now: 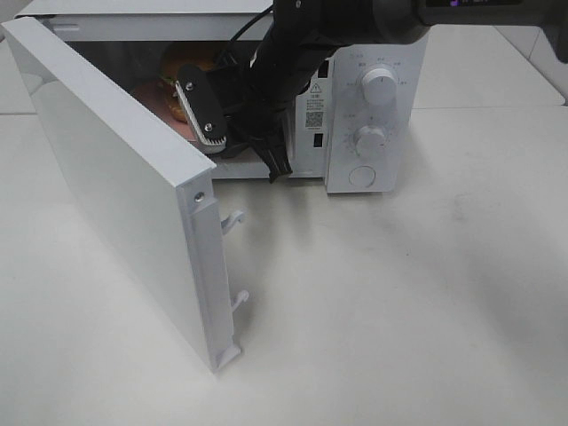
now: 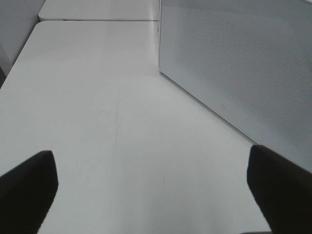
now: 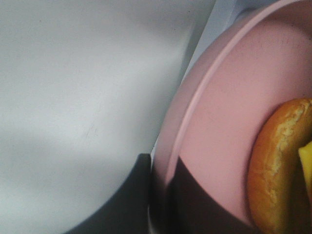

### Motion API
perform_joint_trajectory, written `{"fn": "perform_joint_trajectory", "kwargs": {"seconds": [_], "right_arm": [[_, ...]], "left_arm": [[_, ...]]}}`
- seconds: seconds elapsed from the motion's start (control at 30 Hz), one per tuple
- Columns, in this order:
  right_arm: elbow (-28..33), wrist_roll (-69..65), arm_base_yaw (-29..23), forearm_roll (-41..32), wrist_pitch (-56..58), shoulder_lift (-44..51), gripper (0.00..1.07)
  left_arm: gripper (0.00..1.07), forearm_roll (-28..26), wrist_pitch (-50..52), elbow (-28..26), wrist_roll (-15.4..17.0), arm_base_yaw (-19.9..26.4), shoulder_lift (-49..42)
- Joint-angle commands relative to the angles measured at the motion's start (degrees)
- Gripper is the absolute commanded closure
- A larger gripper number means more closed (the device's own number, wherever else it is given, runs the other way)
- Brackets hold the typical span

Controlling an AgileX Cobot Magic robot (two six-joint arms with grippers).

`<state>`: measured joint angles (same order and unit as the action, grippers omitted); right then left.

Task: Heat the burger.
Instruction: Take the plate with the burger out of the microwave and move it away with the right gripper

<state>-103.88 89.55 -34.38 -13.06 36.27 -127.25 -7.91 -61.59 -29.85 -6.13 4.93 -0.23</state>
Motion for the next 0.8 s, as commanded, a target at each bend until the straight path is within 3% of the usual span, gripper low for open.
{"fn": "perform_joint_trajectory", "kwargs": {"seconds": [0.03, 0.8], "right_arm": [[1.9, 3.0, 0.1, -1.4, -2.5, 2.8, 1.07], [14.2, 6.0, 0.1, -1.7, -5.4, 11.2, 1.07]], "left_arm": [[0.09, 0.1, 0.0, 0.2, -0.2, 0.0, -0.3], [0.09, 0.1, 0.0, 0.2, -0.2, 0.0, -0.3]]}}
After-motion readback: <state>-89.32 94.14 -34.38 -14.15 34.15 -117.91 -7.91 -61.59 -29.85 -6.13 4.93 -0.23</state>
